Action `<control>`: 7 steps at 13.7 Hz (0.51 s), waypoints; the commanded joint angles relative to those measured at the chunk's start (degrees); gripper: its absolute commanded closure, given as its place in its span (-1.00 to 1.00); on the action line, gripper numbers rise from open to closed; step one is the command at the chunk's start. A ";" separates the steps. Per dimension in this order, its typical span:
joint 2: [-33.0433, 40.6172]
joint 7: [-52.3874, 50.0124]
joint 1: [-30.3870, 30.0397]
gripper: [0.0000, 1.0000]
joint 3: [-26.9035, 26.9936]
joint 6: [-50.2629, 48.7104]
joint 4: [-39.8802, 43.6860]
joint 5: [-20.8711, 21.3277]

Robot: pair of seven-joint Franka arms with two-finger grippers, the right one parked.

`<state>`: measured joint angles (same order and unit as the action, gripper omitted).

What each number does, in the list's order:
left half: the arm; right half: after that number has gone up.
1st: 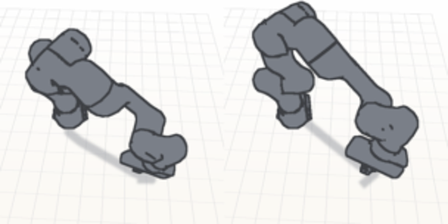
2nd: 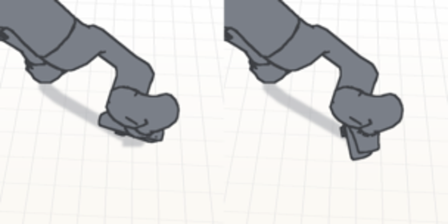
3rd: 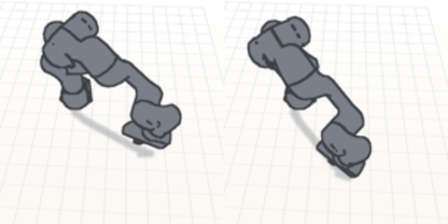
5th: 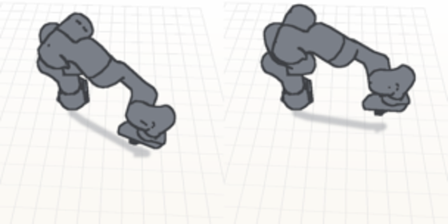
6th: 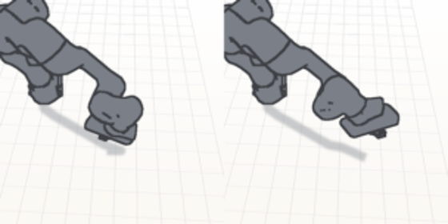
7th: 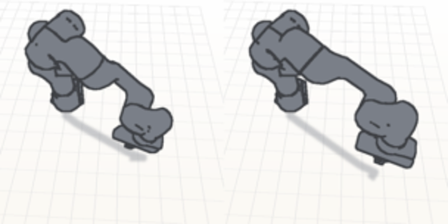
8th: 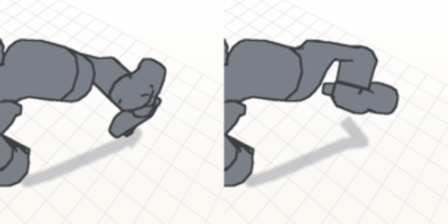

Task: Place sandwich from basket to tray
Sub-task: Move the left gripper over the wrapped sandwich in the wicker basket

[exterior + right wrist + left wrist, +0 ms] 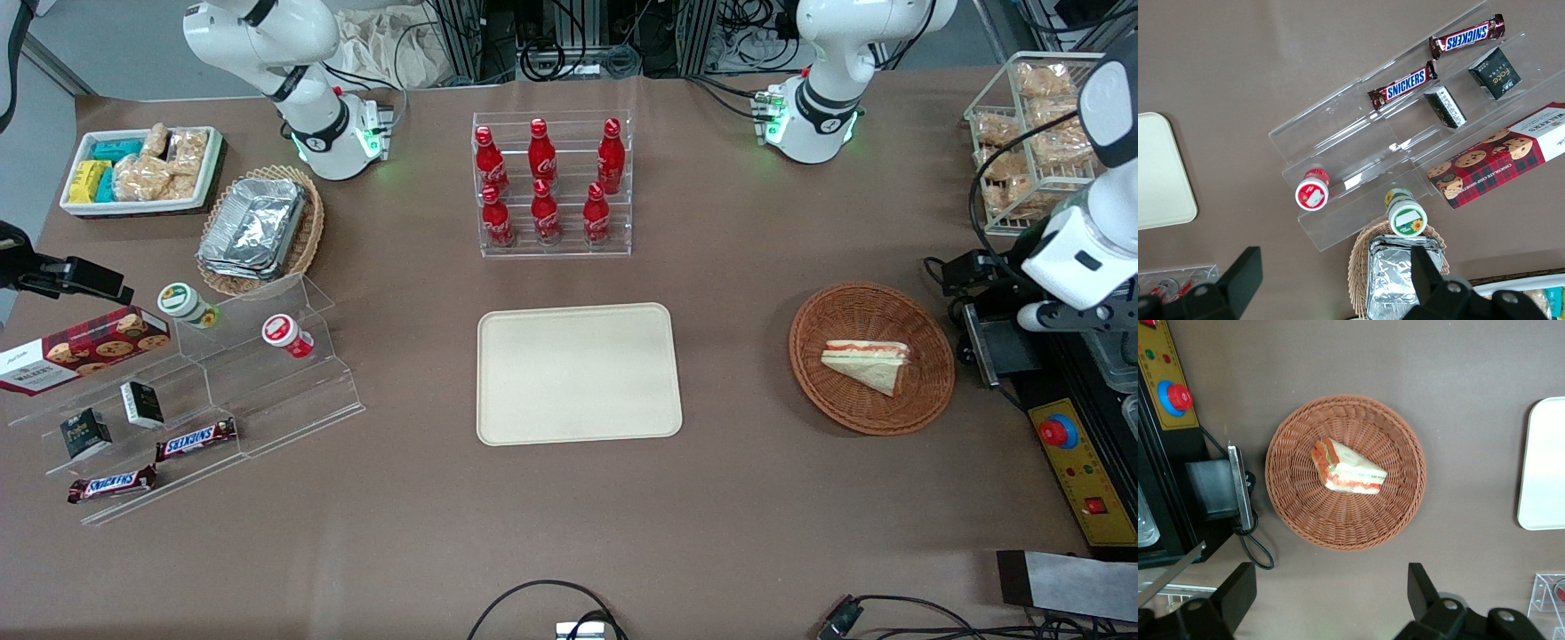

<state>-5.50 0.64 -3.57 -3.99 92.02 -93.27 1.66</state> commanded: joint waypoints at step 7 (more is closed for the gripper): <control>-7.25 -18.10 1.28 -1.00 -0.05 2.77 -0.90 -0.61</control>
<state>-13.22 -11.42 -2.72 -4.44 91.04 -89.29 1.56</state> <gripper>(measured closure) 0.000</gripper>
